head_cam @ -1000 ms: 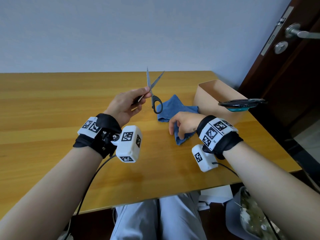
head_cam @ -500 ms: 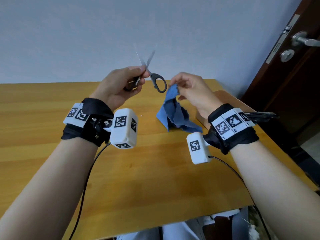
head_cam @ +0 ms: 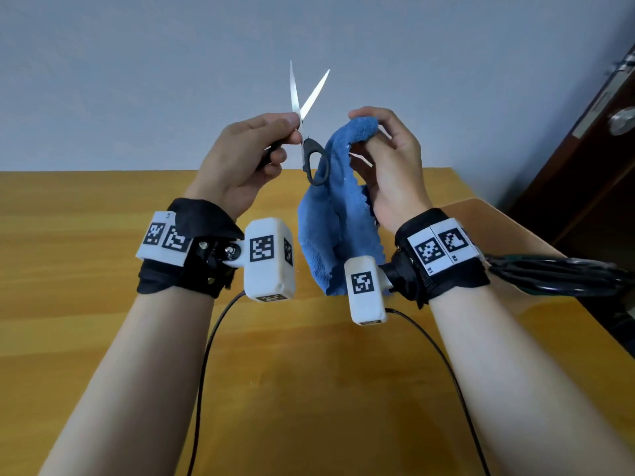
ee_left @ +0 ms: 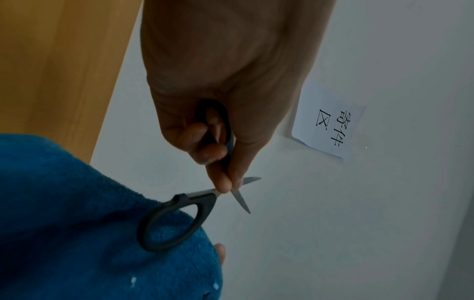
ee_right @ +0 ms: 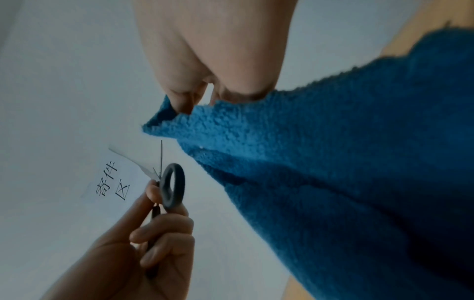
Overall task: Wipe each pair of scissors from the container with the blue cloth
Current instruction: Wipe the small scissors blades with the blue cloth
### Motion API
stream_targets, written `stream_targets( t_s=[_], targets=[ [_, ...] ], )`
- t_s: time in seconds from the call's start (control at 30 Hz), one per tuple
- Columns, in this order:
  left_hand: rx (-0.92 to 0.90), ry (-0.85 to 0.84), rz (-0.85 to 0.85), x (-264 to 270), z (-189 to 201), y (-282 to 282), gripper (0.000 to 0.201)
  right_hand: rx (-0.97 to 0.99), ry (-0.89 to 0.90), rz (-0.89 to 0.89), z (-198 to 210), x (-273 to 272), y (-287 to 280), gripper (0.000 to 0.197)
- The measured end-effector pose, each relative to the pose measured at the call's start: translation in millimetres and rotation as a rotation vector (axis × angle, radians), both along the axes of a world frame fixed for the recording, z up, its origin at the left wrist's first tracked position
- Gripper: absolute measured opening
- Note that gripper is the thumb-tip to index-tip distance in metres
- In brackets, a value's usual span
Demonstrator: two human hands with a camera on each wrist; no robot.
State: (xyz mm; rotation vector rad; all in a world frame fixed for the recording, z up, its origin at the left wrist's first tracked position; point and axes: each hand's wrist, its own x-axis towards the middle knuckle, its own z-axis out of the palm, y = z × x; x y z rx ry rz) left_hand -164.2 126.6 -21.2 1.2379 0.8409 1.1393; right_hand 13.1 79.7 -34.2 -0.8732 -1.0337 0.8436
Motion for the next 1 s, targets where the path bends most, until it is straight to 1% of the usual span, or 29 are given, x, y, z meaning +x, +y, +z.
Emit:
stream_targets(
  t_s=[0.13,0.23,0.33,0.47,0.6,0.83,1.0],
  targets=[
    [0.028,0.038,0.018,-4.0,-8.4,5.1,0.009,-0.061,0.067,0.025,-5.3,-0.8,17.2,0.028],
    [0.035,0.050,0.029,-7.5,-14.8,9.1,0.011,-0.074,0.099,0.057,-8.4,-3.8,26.8,0.024],
    [0.035,0.060,0.038,-8.0,-17.4,13.4,0.009,-0.079,0.114,0.083,-8.2,-10.2,30.6,0.022],
    [0.056,0.106,0.047,-9.5,-20.3,19.0,0.007,-0.065,0.138,0.129,-11.9,-14.1,35.5,0.023],
    [0.054,0.099,0.064,-11.9,-23.7,25.6,0.007,-0.013,0.191,0.184,-17.7,-15.4,46.0,0.020],
    [0.061,0.137,0.066,-8.7,-22.4,27.6,0.007,-0.022,0.123,0.249,-18.0,-16.8,52.5,0.024],
    [0.102,0.167,0.062,-7.8,-20.2,25.1,0.007,-0.063,0.154,0.261,-21.5,-12.0,51.1,0.023]
  ],
)
